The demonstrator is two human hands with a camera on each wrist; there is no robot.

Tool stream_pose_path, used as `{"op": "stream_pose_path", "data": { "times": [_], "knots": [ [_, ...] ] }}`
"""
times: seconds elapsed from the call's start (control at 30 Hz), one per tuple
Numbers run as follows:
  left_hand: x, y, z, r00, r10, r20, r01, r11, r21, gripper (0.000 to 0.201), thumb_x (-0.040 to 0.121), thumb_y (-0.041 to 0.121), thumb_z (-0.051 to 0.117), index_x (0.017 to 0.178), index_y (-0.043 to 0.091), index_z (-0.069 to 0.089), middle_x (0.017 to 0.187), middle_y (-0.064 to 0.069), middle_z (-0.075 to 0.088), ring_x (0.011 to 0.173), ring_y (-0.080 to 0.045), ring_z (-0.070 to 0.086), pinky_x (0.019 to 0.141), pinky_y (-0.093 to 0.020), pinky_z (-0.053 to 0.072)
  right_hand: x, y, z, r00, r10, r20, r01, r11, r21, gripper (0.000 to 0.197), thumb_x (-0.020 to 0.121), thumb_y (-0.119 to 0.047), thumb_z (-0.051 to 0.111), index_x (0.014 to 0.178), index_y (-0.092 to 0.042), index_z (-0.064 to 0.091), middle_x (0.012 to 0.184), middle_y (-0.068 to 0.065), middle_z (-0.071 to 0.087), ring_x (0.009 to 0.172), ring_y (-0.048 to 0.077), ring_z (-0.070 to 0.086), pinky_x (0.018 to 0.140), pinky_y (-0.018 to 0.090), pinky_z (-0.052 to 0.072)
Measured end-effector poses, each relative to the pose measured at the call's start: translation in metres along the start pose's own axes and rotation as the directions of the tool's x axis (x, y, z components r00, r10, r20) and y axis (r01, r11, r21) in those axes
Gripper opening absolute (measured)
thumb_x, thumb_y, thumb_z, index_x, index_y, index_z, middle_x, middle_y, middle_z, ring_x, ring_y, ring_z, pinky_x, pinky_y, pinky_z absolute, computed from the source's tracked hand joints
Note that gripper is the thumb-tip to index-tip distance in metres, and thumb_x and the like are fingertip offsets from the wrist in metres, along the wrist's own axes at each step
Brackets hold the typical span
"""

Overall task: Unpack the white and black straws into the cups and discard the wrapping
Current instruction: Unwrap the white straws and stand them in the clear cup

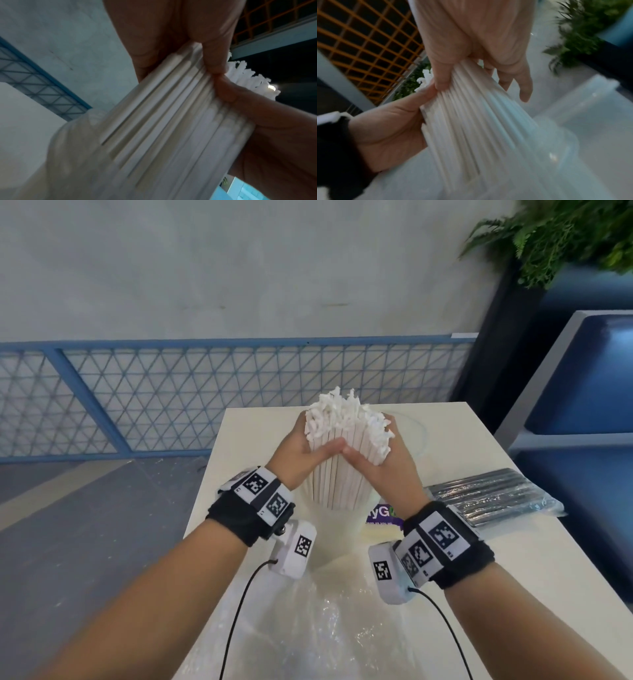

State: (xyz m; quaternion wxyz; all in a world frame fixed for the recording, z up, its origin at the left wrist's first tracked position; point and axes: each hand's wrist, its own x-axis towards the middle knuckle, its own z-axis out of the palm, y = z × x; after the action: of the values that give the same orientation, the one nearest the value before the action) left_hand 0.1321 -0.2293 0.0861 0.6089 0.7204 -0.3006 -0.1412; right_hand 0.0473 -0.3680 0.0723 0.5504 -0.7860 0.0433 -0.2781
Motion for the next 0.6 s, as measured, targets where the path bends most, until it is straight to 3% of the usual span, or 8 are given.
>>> {"op": "stream_pose_path", "data": {
  "times": [0.07,0.13,0.23,0.3,0.43,0.5,0.6],
  "knots": [
    [0.001,-0.005,-0.001,0.999,0.017,-0.031,-0.017,1.0,0.006,0.069,0.072,0.023,0.077,0.127,0.02,0.035,0.123,0.004,0.051,0.114,-0.009,0.052,0.103,-0.03,0.041,0.001,-0.001,-0.002,1.0,-0.005,-0.024,0.003,0.997,-0.079,0.079,0.064,-0.04,0.081,0.127,-0.023,0.037,0.121,-0.007,0.043,0.117,0.011,0.045,0.094,0.013,0.038],
    [0.0,-0.016,-0.003,0.999,-0.027,-0.029,0.029,0.996,0.079,0.093,0.057,0.026,0.084,0.133,0.018,0.03,0.137,-0.006,0.037,0.125,-0.018,0.044,0.106,-0.033,0.04,0.001,0.006,-0.006,0.995,0.084,0.054,-0.074,0.984,-0.163,0.103,0.06,-0.035,0.085,0.14,-0.023,0.022,0.127,-0.005,0.03,0.122,0.009,0.035,0.097,0.014,0.032],
    [-0.006,-0.029,-0.001,0.979,-0.166,0.121,0.165,0.986,0.016,0.12,0.04,0.029,0.084,0.14,0.016,0.019,0.129,0.006,0.043,0.119,-0.007,0.047,0.097,-0.021,0.045,-0.004,0.024,-0.004,0.936,0.248,0.248,-0.224,0.967,-0.121,0.131,0.057,-0.028,0.088,0.146,-0.026,-0.008,0.139,-0.003,0.029,0.13,0.009,0.034,0.108,0.03,0.033],
    [-0.006,-0.034,0.004,0.969,-0.21,0.132,0.21,0.978,0.011,0.116,0.039,0.034,0.083,0.137,0.016,0.025,0.124,0.008,0.05,0.119,-0.009,0.049,0.099,-0.026,0.045,-0.006,0.032,0.003,0.922,0.264,0.283,-0.239,0.963,-0.121,0.128,0.061,-0.013,0.085,0.146,-0.024,-0.01,0.137,-0.007,0.038,0.129,0.01,0.04,0.105,0.029,0.035],
    [-0.005,-0.028,0.014,0.978,-0.208,-0.018,0.209,0.977,0.04,0.075,0.065,0.013,0.082,0.129,0.013,0.042,0.122,0.001,0.055,0.121,-0.018,0.051,0.099,-0.03,0.044,-0.009,0.029,0.013,0.965,0.213,0.152,-0.2,0.975,-0.096,0.081,0.072,-0.012,0.078,0.133,-0.027,0.028,0.113,-0.024,0.05,0.108,0.004,0.053,0.101,0.032,0.043],
    [-0.006,-0.022,0.015,0.984,-0.17,-0.044,0.171,0.985,0.019,0.067,0.07,0.01,0.078,0.127,0.011,0.044,0.12,0.0,0.057,0.116,-0.016,0.053,0.094,-0.023,0.046,-0.01,0.024,0.012,0.977,0.176,0.123,-0.173,0.984,-0.041,0.07,0.075,-0.013,0.075,0.128,-0.03,0.031,0.115,-0.021,0.052,0.106,-0.003,0.053,0.1,0.031,0.043],
    [-0.01,-0.009,0.014,0.988,-0.15,-0.037,0.152,0.986,0.071,0.077,0.068,0.012,0.08,0.132,0.012,0.039,0.121,0.004,0.054,0.117,-0.014,0.052,0.093,-0.02,0.044,-0.009,0.019,0.007,0.973,0.151,0.174,-0.152,0.988,-0.007,0.089,0.072,-0.022,0.078,0.139,-0.03,0.021,0.133,-0.004,0.047,0.122,0.01,0.048,0.106,0.038,0.04]
  ]
}}
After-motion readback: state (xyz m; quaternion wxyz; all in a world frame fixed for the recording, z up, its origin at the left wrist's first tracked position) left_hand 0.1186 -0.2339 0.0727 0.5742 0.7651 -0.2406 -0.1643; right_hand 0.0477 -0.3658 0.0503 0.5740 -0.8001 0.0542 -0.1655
